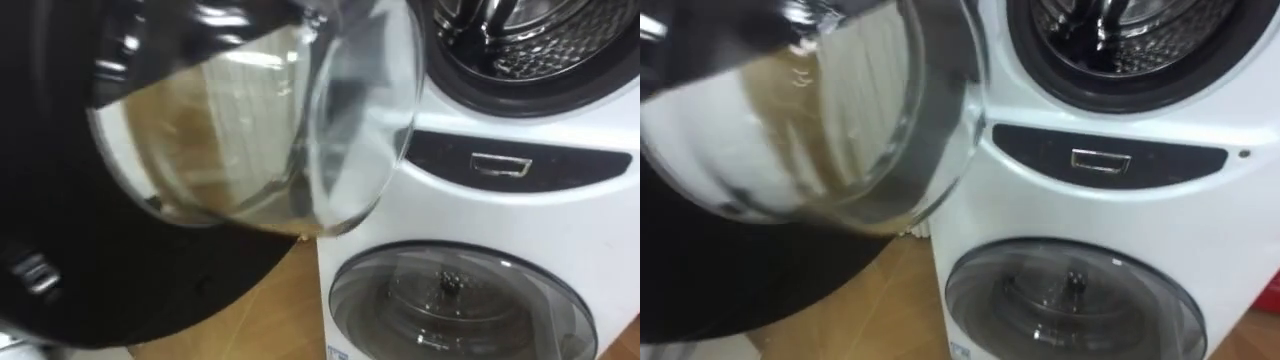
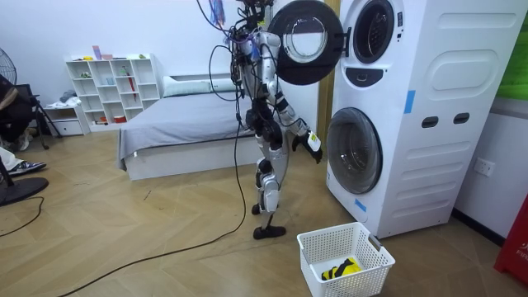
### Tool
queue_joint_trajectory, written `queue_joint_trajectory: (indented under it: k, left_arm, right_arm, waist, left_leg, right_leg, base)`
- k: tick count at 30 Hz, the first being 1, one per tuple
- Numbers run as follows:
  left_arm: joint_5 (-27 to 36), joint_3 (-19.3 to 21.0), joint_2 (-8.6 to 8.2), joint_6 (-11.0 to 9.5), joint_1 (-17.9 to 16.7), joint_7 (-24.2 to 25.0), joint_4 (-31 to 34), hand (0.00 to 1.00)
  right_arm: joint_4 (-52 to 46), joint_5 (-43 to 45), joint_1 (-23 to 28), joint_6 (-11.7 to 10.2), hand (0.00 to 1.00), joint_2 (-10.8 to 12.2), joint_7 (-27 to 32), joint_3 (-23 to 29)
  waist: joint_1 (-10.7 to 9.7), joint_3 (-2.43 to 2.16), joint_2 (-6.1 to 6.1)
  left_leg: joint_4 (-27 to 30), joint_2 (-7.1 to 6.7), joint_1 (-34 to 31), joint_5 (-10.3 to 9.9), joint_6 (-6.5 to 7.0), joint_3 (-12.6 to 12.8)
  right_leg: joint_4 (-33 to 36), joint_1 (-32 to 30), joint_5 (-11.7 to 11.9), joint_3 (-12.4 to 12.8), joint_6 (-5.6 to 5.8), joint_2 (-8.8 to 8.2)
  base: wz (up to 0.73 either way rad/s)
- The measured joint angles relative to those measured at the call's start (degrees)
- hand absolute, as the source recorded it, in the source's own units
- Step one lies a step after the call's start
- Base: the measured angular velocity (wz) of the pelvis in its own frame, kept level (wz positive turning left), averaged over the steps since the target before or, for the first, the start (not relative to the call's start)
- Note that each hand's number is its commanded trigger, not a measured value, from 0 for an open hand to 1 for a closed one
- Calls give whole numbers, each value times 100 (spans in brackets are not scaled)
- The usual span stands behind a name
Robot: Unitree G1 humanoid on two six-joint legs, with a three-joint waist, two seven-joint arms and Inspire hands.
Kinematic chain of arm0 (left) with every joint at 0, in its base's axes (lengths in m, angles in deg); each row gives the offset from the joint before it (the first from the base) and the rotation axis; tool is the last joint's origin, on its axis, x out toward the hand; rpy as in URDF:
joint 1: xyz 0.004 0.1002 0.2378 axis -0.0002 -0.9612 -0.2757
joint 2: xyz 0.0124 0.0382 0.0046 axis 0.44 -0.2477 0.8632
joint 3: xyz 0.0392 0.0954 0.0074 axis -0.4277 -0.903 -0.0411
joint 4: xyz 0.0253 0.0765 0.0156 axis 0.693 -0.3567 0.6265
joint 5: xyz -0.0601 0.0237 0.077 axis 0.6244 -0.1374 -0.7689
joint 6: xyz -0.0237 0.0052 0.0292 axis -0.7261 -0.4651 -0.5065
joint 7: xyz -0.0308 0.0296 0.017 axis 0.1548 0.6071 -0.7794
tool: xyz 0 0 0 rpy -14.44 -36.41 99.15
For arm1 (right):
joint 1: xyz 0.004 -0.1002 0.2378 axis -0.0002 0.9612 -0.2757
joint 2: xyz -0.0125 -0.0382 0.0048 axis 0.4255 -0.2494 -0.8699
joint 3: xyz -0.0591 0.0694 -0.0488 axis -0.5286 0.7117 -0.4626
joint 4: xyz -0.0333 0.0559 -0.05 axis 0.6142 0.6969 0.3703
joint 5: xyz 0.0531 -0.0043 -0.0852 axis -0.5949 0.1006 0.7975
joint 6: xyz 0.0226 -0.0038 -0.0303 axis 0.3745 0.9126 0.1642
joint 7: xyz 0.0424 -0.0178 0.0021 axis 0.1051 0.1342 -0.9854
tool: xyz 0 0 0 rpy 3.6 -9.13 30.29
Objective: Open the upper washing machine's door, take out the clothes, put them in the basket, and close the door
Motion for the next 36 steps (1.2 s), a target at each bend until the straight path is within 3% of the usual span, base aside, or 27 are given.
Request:
queue_joint_trajectory:
  k: [3,5,10,17,28,36]
  left_arm:
    - [-35,-255,2,-21,1,317,72,0]
    - [-109,-369,-2,-89,5,611,71,0]
    - [-142,-746,-15,-299,11,1203,81,0]
    - [-52,-1514,-28,-296,23,1940,-137,0]
    - [-176,-1520,-93,-222,20,2186,-597,0]
    - [-282,-1521,-92,-201,20,2172,-889,0]
  right_arm:
    - [3,2,-65,-1,0,-24,0,-74]
    - [5,3,-143,-33,0,-22,-3,-192]
    - [50,-224,-173,-85,0,-32,7,-242]
    - [135,-657,-301,-94,0,-30,85,-459]
    - [156,-653,-303,-63,0,-3,130,-463]
    - [180,-655,-365,-63,0,17,127,-464]
  waist:
    - [-63,-10,-13]
    - [-219,-16,-28]
    - [-314,-7,-68]
    - [-484,-13,-43]
    - [-642,15,-89]
    - [-680,8,-58]
  left_leg:
    - [-50,1,33,74,22,47]
    - [-77,7,70,91,29,87]
    - [-181,15,182,100,39,226]
    - [-303,40,288,99,38,391]
    - [-570,129,492,9,-100,651]
    - [-640,253,590,-51,-189,872]
  right_leg:
    - [7,-19,72,4,13,-28]
    - [8,-21,110,22,15,-41]
    - [8,-23,156,173,54,-52]
    - [-1,-55,158,383,-34,-35]
    - [-4,-55,91,648,-97,68]
    - [-2,-99,103,834,-122,175]
  base:
    - [-9]
    - [-15]
    - [-18]
    - [-11]
    - [-13]
    - [-17]
